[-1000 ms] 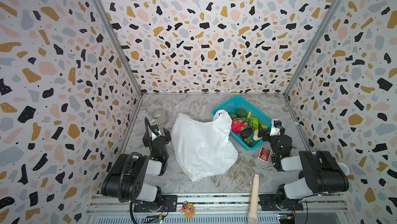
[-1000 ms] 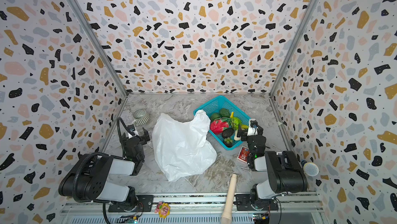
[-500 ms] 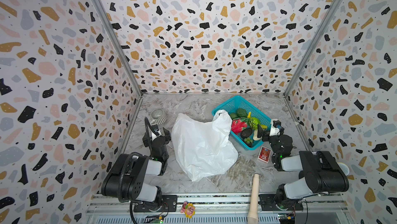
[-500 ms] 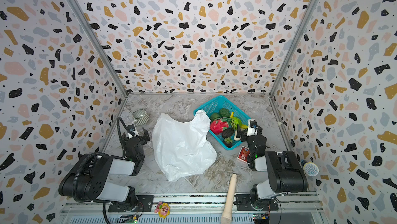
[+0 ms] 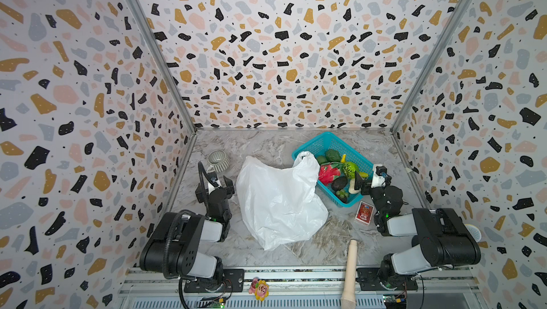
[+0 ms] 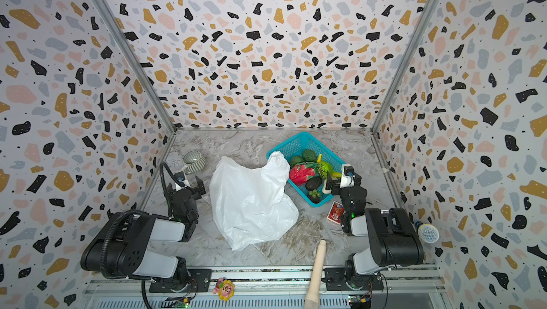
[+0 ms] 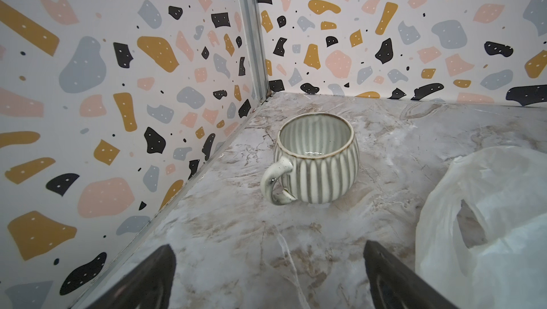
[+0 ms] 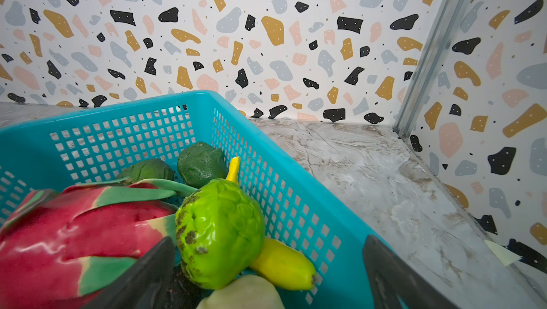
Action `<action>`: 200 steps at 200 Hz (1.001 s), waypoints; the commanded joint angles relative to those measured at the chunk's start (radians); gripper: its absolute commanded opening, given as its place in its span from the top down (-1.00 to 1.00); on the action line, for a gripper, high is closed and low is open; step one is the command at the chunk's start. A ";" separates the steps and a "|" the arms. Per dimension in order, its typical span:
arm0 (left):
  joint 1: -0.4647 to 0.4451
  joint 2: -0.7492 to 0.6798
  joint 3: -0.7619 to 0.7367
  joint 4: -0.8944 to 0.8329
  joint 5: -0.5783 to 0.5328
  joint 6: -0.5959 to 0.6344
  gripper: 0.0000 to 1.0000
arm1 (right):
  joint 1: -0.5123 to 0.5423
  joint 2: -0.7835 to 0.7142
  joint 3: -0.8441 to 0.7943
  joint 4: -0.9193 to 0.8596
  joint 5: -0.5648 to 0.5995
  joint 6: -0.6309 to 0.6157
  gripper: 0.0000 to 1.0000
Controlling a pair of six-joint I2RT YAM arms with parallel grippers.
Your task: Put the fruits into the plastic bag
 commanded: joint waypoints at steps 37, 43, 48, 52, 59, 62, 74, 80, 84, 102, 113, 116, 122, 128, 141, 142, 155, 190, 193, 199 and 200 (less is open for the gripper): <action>0.008 0.005 0.014 0.051 0.005 -0.004 -0.99 | 0.005 0.007 0.001 -0.075 0.006 -0.031 -0.98; 0.008 0.005 0.015 0.050 0.010 -0.004 -0.99 | 0.005 0.008 0.003 -0.076 0.006 -0.032 -0.97; 0.009 0.006 0.018 0.043 0.015 -0.004 -0.99 | 0.005 0.006 0.002 -0.076 0.008 -0.034 -0.97; 0.011 0.004 0.020 0.038 0.020 -0.005 -0.99 | 0.006 0.004 0.002 -0.080 0.009 -0.035 -0.98; 0.012 -0.003 0.018 0.034 0.024 -0.008 -0.99 | 0.013 0.001 0.000 -0.077 0.023 -0.038 -0.98; 0.012 -0.009 0.017 0.032 0.031 -0.010 -0.99 | 0.020 -0.002 0.004 -0.079 0.046 -0.037 -0.98; 0.011 -0.028 0.018 0.010 0.051 -0.014 -0.99 | 0.069 -0.051 0.090 -0.276 0.195 -0.033 -0.98; 0.010 -0.032 0.024 0.016 0.030 -0.018 -0.99 | 0.083 -0.073 0.188 -0.492 0.255 0.005 -0.98; 0.009 -0.036 0.053 -0.015 -0.004 -0.026 -0.99 | 0.082 -0.074 0.263 -0.631 0.264 0.041 -0.99; 0.011 -0.047 0.365 -0.592 -0.067 -0.073 -0.99 | 0.099 -0.072 0.430 -0.897 0.282 0.163 -0.62; 0.011 -0.031 0.447 -0.681 -0.052 -0.064 -0.99 | 0.140 -0.115 0.431 -0.921 0.375 0.266 -0.60; 0.011 -0.031 0.456 -0.685 -0.044 -0.067 -0.99 | 0.152 -0.131 0.431 -0.933 0.389 0.286 -0.61; 0.011 -0.038 0.463 -0.680 -0.025 -0.072 -0.99 | 0.174 -0.161 0.431 -0.957 0.409 0.325 -0.61; 0.011 -0.048 0.467 -0.668 -0.034 -0.092 -0.99 | 0.202 -0.187 0.432 -0.983 0.459 0.369 -0.62; 0.011 -0.067 0.501 -0.707 -0.060 -0.189 -0.99 | 0.246 -0.242 0.452 -1.071 0.505 0.435 -0.64; 0.011 -0.069 0.505 -0.712 -0.058 -0.196 -0.99 | 0.249 -0.245 0.454 -1.078 0.505 0.437 -0.64; 0.011 -0.046 0.614 -0.858 0.023 -0.240 -0.99 | 0.286 -0.288 0.483 -1.154 0.488 0.458 -0.64; 0.002 0.154 0.997 -1.325 0.402 -0.345 -0.99 | 0.372 -0.353 0.556 -1.322 0.451 0.446 -0.66; -0.002 0.169 1.024 -1.355 0.426 -0.350 -0.99 | 0.378 -0.354 0.563 -1.336 0.450 0.443 -0.66; -0.011 0.206 1.067 -1.403 0.467 -0.355 -0.99 | 0.388 -0.356 0.576 -1.359 0.450 0.439 -0.66; -0.013 0.211 1.076 -1.413 0.472 -0.355 -0.99 | 0.390 -0.356 0.578 -1.363 0.451 0.438 -0.66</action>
